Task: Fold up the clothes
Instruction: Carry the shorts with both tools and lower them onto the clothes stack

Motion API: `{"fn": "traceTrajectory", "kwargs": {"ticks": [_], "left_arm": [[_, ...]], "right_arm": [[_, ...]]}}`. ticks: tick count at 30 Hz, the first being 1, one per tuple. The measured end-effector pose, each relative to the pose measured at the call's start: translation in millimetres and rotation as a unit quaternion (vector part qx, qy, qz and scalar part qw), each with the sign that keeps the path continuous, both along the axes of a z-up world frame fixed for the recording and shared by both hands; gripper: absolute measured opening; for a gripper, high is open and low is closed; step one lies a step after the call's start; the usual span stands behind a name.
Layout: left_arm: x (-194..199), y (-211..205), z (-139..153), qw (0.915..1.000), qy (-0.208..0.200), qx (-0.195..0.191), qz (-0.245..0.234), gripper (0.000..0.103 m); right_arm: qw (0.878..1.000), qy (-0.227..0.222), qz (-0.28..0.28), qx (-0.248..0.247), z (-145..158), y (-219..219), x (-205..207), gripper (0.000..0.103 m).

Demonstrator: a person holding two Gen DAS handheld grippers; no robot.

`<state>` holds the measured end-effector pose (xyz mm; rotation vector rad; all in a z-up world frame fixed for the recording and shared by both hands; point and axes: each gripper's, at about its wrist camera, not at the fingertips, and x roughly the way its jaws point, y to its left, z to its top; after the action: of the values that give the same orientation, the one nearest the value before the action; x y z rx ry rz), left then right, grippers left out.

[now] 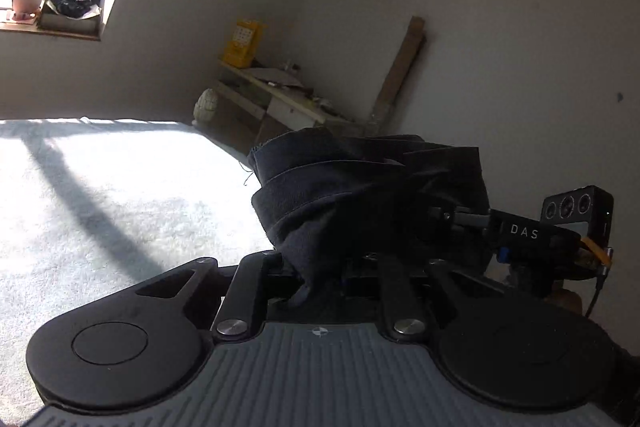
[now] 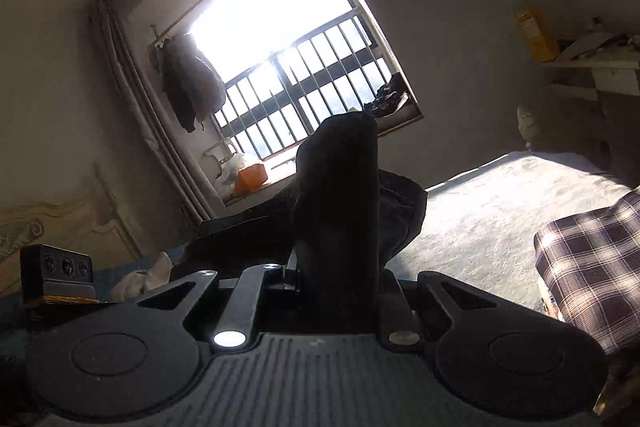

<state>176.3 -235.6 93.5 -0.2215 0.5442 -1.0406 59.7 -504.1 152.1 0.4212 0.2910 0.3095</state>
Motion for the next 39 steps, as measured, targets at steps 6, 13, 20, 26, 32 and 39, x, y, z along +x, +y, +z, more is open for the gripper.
{"fn": "traceTrajectory", "kwargs": {"ticks": [6, 13, 20, 26, 32, 39], "left_arm": [[9.7, -111.9, 15.0, 0.9976, -0.005, -0.023, -0.065, 0.014], [19.9, -200.0, 0.2, 0.9932, 0.004, -0.024, -0.114, 0.014], [44.8, -241.2, -15.6, 0.9938, 0.034, -0.006, -0.105, 0.013], [63.3, -255.2, -28.0, 0.9958, 0.049, 0.014, -0.076, 0.012], [80.4, -250.6, -37.4, 0.9957, 0.076, 0.024, -0.047, 0.009], [119.0, -253.6, -65.6, 0.994, 0.093, 0.058, -0.004, 0.008]], "right_arm": [[0.996, -0.026, -0.076, -0.036, 30.4, -84.3, -22.5, 0.015], [0.991, -0.03, -0.129, -0.038, 25.3, -161.1, -33.2, 0.015], [0.991, -0.009, -0.124, -0.042, 3.1, -205.9, -0.5, 0.015], [0.994, 0.019, -0.105, -0.006, -26.6, -239.1, 36.8, 0.015], [0.995, 0.045, -0.082, 0.023, -56.5, -256.3, 76.1, 0.015], [0.994, 0.097, -0.05, 0.021, -92.1, -260.7, 136.8, 0.015]]}}
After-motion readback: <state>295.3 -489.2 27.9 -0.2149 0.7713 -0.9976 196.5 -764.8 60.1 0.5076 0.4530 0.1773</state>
